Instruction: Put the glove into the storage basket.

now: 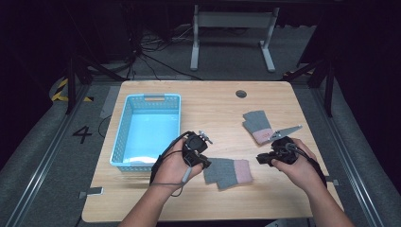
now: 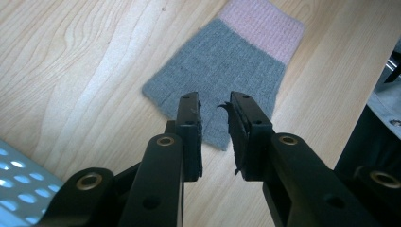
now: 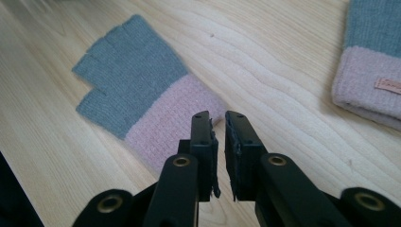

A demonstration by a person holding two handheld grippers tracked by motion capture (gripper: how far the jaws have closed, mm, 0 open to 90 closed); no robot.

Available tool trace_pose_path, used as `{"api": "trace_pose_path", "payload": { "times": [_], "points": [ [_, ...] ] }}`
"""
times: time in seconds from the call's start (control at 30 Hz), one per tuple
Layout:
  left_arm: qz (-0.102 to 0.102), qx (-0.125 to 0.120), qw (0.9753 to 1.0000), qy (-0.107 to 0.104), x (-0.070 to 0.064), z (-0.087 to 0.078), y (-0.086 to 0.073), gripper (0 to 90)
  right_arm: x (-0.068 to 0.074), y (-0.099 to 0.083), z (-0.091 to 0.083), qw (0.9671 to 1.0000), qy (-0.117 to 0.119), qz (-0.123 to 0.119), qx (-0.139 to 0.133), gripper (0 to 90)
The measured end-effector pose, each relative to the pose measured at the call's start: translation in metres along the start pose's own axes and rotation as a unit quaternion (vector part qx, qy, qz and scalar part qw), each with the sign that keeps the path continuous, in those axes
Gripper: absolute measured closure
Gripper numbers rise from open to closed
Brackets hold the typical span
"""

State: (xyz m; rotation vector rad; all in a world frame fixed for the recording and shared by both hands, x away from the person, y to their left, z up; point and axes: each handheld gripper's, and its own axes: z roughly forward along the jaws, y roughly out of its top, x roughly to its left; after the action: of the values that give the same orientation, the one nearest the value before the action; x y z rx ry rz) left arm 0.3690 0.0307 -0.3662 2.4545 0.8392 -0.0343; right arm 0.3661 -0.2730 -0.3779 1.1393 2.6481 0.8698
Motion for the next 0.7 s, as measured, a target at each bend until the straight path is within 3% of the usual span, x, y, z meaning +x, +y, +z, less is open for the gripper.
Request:
{"api": "trace_pose_path", "payload": {
  "times": [0.4, 0.7],
  "points": [
    [0.001, 0.001, 1.0000, -0.001, 0.001, -0.007, -0.002, 73.3, -0.010, 0.000, -0.008, 0.9998, 0.001, 0.015, -0.015, 78.3],
    [-0.006, 0.003, 1.0000, -0.004, 0.003, -0.012, -0.009, 72.9, -0.028, 0.013, -0.005, 0.9995, -0.006, 0.029, -0.009, 71.4]
  ]
}}
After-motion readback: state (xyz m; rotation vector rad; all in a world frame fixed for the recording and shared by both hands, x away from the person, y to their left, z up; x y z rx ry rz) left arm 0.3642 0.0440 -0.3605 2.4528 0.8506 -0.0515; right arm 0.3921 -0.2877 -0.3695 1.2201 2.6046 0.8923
